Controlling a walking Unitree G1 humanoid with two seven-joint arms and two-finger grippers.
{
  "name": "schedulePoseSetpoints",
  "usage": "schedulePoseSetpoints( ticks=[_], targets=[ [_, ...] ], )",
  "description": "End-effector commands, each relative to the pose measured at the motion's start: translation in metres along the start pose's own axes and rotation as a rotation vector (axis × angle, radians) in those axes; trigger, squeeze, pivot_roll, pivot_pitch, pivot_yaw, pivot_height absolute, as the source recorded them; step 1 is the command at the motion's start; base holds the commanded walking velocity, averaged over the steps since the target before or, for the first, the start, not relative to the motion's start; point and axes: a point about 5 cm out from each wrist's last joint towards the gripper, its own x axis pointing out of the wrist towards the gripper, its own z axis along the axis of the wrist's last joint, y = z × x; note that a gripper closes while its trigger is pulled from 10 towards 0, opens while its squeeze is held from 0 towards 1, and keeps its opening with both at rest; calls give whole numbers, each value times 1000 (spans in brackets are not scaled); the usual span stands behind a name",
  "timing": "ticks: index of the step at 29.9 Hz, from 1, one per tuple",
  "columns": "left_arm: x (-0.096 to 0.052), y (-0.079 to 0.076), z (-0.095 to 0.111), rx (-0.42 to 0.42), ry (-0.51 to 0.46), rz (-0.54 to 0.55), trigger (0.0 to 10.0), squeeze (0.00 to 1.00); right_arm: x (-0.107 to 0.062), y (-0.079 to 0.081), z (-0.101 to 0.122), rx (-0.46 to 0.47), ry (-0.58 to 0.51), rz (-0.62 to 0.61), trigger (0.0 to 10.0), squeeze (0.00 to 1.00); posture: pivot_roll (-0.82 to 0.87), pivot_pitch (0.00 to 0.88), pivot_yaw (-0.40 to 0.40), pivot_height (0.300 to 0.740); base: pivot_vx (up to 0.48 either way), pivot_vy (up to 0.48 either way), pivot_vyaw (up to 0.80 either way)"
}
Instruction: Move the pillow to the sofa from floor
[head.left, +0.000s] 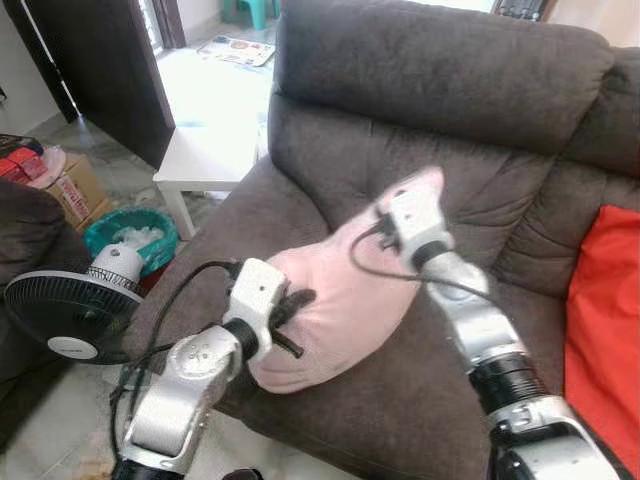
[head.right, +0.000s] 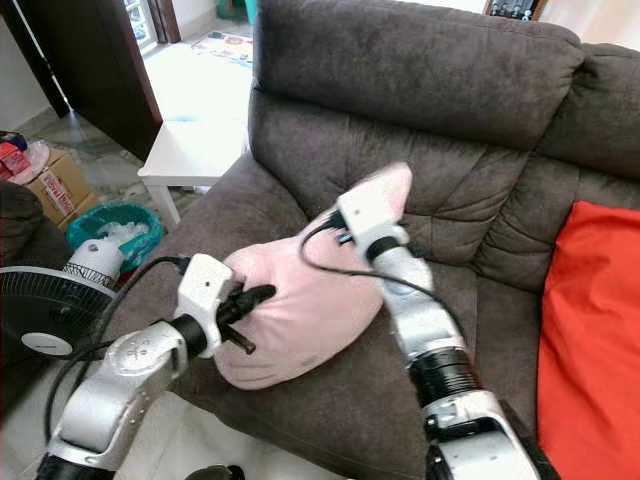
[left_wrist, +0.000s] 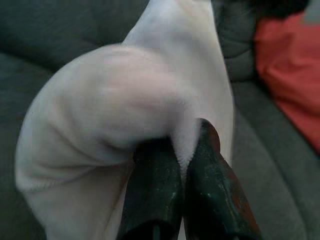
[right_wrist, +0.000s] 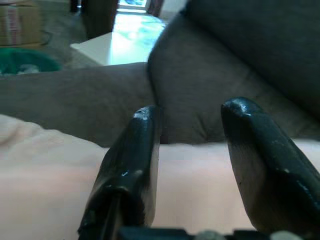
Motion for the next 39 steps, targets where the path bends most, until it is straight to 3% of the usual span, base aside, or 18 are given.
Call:
schedulePoseSetpoints(
  ticks=[1, 3, 4, 5, 9, 13, 14, 15, 20, 28, 29, 32, 34, 39],
  targets=[
    [-1, 0, 11, 45, -47, -1, 10000, 0, -2, -4, 2, -52, -13, 17, 10000, 1000, 199, 88, -79, 740, 0, 0, 0],
    [-1, 0, 10, 44, -45, 2, 10000, 0, -3, -5, -1, -75, 2, 19, 10000, 996, 199, 88, -79, 740, 0, 0, 0],
    [-1, 1, 9, 45, -44, 19, 10000, 0, -3, -7, -4, -77, 18, 12, 10000, 114, 197, 88, -80, 740, 0, 0, 0],
    [-1, 2, 8, 47, -43, 31, 10000, 0, -3, -8, -4, -76, 22, 3, 10000, 0, 197, 88, -80, 740, 0, 0, 0],
    [-1, 12, 6, 58, -37, 108, 10000, 0, -4, -13, -7, -57, 37, -27, 10000, 0, 198, 89, -80, 740, 0, 0, 0],
    [-12, 61, -8, 33, 20, 497, 10000, 0, -5, -20, -6, -60, 31, -89, 10000, 0, 197, 91, -79, 740, 0, 0, 0],
    [-12, 61, -8, 33, 20, 497, 10000, 0, -5, -20, -6, -60, 31, -89, 10000, 0, 197, 91, -79, 740, 0, 0, 0],
    [-18, 72, -14, 14, 42, 577, 10000, 0, -7, -25, -6, -51, 24, -135, 10000, 0, 196, 90, -79, 740, 0, 0, 0],
    [-23, 76, -23, 11, 72, 601, 10000, 0, -12, -33, -13, -28, 39, -214, 10000, 0, 195, 93, -80, 740, 0, 0, 0],
    [-20, 73, -40, -45, 102, 660, 10000, 0, -35, -32, -55, 47, 168, -296, 10000, 0, 183, 92, -81, 740, 0, 0, 0],
    [-23, 79, -35, -72, 60, 754, 10000, 0, -41, -32, -64, 67, 198, -320, 10000, 0, 183, 92, -81, 740, 0, 0, 0],
    [-31, 89, -30, -155, 0, 893, 10000, 0, -46, -31, -71, 99, 224, -354, 10000, 0, 179, 90, -78, 740, 0, 0, 0],
    [-51, 104, -24, -226, -104, 1102, 10000, 0, -52, -31, -80, 150, 260, -414, 10000, 0, 178, 87, -78, 740, 0, 0, 0],
    [-62, 111, -30, -228, -95, 1177, 10000, 0, -63, -24, -100, 218, 336, -461, 10000, 0, 181, 84, -78, 740, 0, 0, 0]
  ],
)
